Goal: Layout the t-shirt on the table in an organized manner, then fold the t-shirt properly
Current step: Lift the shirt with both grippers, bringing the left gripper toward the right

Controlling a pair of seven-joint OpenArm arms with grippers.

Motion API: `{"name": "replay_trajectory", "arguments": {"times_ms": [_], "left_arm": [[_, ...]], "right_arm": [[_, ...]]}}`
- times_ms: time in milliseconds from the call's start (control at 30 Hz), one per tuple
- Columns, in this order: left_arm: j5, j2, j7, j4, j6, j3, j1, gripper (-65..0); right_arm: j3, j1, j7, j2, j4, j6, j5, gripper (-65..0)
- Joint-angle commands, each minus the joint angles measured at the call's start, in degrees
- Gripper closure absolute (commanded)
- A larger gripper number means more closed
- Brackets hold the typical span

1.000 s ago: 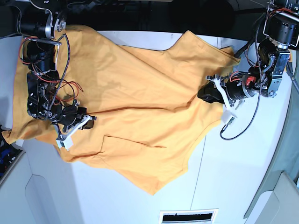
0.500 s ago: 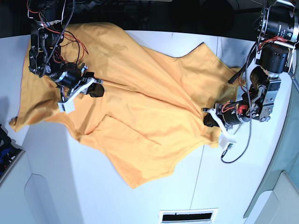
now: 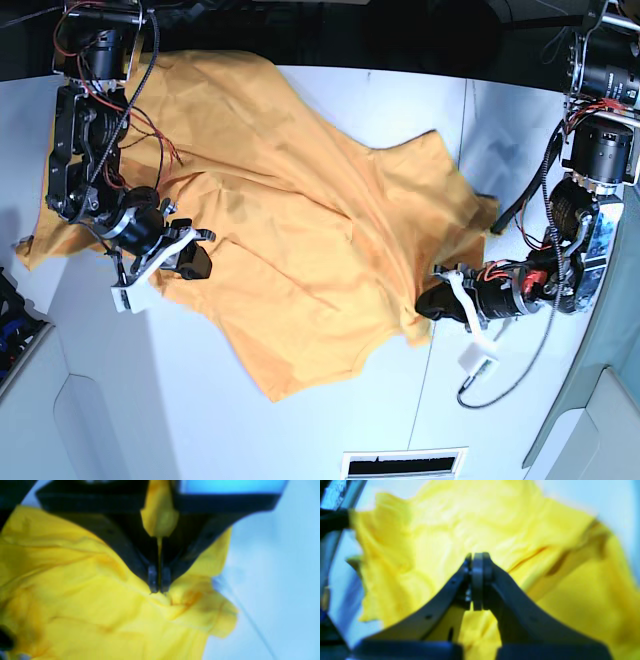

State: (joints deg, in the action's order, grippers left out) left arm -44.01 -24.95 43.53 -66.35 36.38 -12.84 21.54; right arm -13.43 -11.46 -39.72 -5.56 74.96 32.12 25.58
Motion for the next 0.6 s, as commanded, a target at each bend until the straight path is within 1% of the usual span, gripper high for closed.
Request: {"name": "replay_trajectory", "arguments": {"times_ms": [0, 67, 100, 133, 233, 300, 333, 400, 467, 567], "left_arm": [[-2.75, -0.74, 0.44, -2.84, 1.99, 0.22, 0.04, 0.0], [-6.88, -0.63, 2.58, -7.17, 3.48, 0.15, -2.34, 0.0], [-8.26, -0.28, 3.58, -9.22, 3.62, -0.02, -3.87, 0.0], [-9.01, 0.24, 4.39, -11.19, 3.62, -0.31, -5.49, 0.0], [-8.39, 1.92, 4.22, -15.19, 3.62, -1.73, -10.38, 0.0], [-5.31, 3.28, 2.49, -15.63, 3.62, -2.16, -12.24, 0.0], [-2.47, 3.74, 0.66, -15.50, 3.37, -2.14, -12.76, 0.0], [2.84, 3.98, -3.08, -15.10, -0.22, -2.14, -12.98, 0.0], [6.80, 3.80, -4.83, -14.73, -3.15, -2.12, -12.70, 0.0], [9.33, 3.06, -5.29, -13.73, -3.17, -2.14, -11.65, 0.0]], "right_arm": [[0.09, -3.19, 2.05, -0.24, -0.37, 0.42, 0.04, 0.0], [0.57, -7.10, 3.17, -0.26, -4.33, 0.42, -2.12, 0.0], [1.01, -9.03, 3.72, -0.26, -6.73, 0.42, -3.41, 0.0], [1.57, -10.99, 4.00, -0.28, -9.27, 0.42, -4.46, 0.0], [3.37, -16.31, 4.11, -0.28, -16.09, 0.33, -6.19, 0.0], [4.70, -18.71, 4.07, -0.28, -19.15, 0.26, -6.45, 0.0], [5.35, -19.61, 3.98, -0.28, -20.11, 0.24, -6.64, 0.0], [6.62, -20.44, 3.87, -0.28, -20.94, 0.26, -6.75, 0.0], [7.74, -20.39, 3.89, -0.26, -20.92, 0.24, -6.71, 0.0], [9.14, -20.11, 3.87, -0.26, -20.92, 0.22, -6.67, 0.0]]}}
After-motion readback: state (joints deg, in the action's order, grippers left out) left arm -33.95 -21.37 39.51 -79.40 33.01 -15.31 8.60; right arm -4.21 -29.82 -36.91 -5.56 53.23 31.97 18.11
